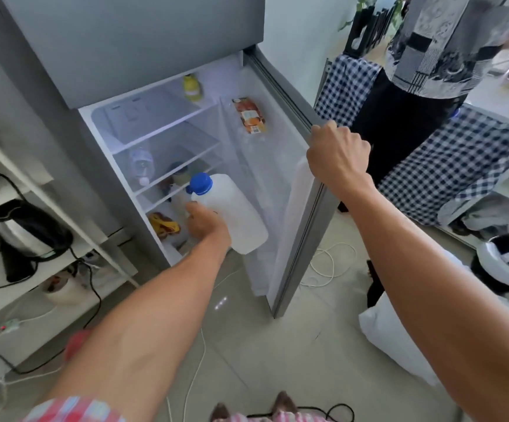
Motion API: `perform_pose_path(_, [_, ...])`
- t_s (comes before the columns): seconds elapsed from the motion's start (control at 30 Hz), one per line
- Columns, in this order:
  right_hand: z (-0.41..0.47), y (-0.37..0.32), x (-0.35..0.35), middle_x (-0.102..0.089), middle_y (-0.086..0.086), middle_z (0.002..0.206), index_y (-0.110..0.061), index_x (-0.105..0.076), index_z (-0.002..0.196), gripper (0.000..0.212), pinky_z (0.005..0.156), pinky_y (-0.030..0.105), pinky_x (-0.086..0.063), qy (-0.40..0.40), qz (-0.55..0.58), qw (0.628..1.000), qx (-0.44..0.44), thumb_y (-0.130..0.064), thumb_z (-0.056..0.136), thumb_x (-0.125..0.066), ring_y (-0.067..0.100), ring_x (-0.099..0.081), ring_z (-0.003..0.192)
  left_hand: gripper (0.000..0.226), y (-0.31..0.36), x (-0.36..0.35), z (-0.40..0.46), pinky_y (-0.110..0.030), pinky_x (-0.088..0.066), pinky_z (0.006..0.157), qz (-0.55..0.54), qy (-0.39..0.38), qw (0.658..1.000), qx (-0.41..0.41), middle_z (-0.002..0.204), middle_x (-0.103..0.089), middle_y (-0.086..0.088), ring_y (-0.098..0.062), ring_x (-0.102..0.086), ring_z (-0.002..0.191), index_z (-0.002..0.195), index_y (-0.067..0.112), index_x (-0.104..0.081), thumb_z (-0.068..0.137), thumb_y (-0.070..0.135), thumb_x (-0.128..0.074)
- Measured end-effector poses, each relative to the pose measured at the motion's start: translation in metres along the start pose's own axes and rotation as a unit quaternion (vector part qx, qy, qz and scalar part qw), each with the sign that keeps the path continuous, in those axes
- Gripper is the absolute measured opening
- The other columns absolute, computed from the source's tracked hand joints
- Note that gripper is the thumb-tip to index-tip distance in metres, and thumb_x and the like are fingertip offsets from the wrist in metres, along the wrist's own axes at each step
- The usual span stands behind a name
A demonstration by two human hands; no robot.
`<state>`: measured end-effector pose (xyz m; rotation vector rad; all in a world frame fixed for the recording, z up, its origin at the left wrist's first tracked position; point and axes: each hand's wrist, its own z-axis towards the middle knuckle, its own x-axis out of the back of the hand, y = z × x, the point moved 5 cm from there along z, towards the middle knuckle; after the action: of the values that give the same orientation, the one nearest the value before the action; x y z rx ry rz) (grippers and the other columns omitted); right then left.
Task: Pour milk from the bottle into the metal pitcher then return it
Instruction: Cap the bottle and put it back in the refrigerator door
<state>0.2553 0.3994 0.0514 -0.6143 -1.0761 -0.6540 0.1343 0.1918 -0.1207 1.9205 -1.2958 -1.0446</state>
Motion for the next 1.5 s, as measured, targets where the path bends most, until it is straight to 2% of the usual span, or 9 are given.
perform_pose_path(0.23, [0.005,0.011,-0.002,-0.051,0.008,0.075,-0.009,-0.050,0.090,0.034,0.062,0.038,-0.034,0.048,-0.020,0.999,0.007,-0.028,0.108,-0.029,0.030,-0.049,0.065,0.024,-0.049,-0.036,0.010,-0.025,-0.045,0.069,-0.047,0.043,0.996,0.064,0.089,-0.055,0.001,-0.023,-0.056,0.081,0.108,0.012,-0.051,0.110,0.033,-0.039])
perform_pose_path(0.33, [0.006,0.012,-0.003,-0.050,0.005,0.072,-0.010,-0.048,0.088,0.035,0.059,0.035,-0.031,0.072,-0.031,0.997,0.012,-0.031,0.108,-0.028,0.028,-0.048,0.063,0.039,-0.071,-0.048,0.032,-0.028,-0.045,0.067,-0.057,0.028,0.996,0.067,0.078,-0.063,0.000,-0.027,-0.059,0.078,0.094,0.012,-0.066,0.107,0.038,-0.039])
perform_pose_path(0.47, [0.007,0.014,-0.006,-0.029,-0.004,0.059,-0.013,-0.045,0.084,0.037,0.047,0.029,-0.011,0.085,-0.046,0.995,0.001,-0.036,0.109,-0.030,0.020,-0.035,0.053,0.057,-0.098,-0.061,0.054,-0.033,-0.040,0.070,-0.021,0.050,0.997,0.061,0.071,-0.058,-0.002,-0.025,-0.051,0.067,0.114,-0.008,-0.070,0.097,0.039,-0.043])
perform_pose_path(0.6, [0.008,0.016,-0.008,-0.035,-0.002,0.062,-0.014,-0.045,0.082,0.037,0.048,0.030,-0.011,0.100,-0.053,0.994,-0.001,-0.037,0.108,-0.032,0.023,-0.039,0.056,0.039,-0.108,-0.073,0.056,-0.028,-0.036,0.057,0.044,-0.005,0.996,0.082,0.062,-0.052,0.001,-0.019,-0.044,0.054,0.070,0.016,-0.057,0.100,0.034,-0.040])
perform_pose_path(0.8, [0.009,0.016,-0.009,-0.046,0.002,0.069,-0.013,-0.045,0.081,0.036,0.053,0.031,-0.022,0.117,-0.051,0.992,0.011,-0.035,0.107,-0.033,0.024,-0.043,0.061,0.040,-0.116,-0.091,0.048,-0.019,-0.032,0.042,0.157,-0.109,0.979,0.064,0.045,-0.046,0.010,-0.010,-0.042,0.043,0.065,0.019,-0.040,0.105,0.020,-0.034])
perform_pose_path(0.97, [0.010,0.015,-0.010,-0.047,0.002,0.071,-0.013,-0.044,0.083,0.035,0.059,0.035,-0.028,0.106,-0.047,0.993,0.012,-0.035,0.108,-0.032,0.025,-0.044,0.063,0.041,-0.114,-0.096,0.037,-0.028,-0.039,0.054,0.290,-0.186,0.939,0.009,0.067,-0.054,-0.007,-0.021,-0.048,0.060,0.071,0.013,-0.049,0.107,0.024,-0.033])
perform_pose_path(1.1, [0.009,0.015,-0.009,-0.046,0.002,0.072,-0.013,-0.044,0.082,0.035,0.059,0.035,-0.027,0.103,-0.047,0.993,0.012,-0.033,0.108,-0.032,0.024,-0.044,0.062,0.027,-0.114,-0.096,0.038,-0.041,-0.058,0.079,0.369,-0.240,0.897,-0.028,0.104,-0.066,-0.028,-0.043,-0.063,0.093,0.112,-0.008,-0.062,0.103,0.007,-0.041])
perform_pose_path(1.27, [0.007,0.012,-0.009,-0.047,0.002,0.072,-0.013,-0.045,0.082,0.035,0.058,0.035,-0.029,0.107,-0.042,0.993,0.006,-0.034,0.108,-0.033,0.024,-0.045,0.063,0.029,-0.104,-0.083,0.051,-0.042,-0.050,0.073,0.393,-0.243,0.885,-0.054,0.080,-0.067,-0.010,-0.030,-0.063,0.080,0.068,0.015,-0.055,0.094,0.024,-0.045])
perform_pose_path(1.5, [-0.003,-0.001,-0.003,-0.050,0.003,0.071,-0.012,-0.048,0.083,0.036,0.058,0.034,-0.030,0.097,-0.026,0.995,-0.001,-0.032,0.108,-0.033,0.025,-0.047,0.062,0.021,-0.033,-0.070,0.026,-0.042,-0.056,0.076,0.316,-0.248,0.907,-0.128,0.096,-0.069,-0.009,-0.029,-0.070,0.091,0.089,0.015,-0.063,0.099,0.022,-0.046])
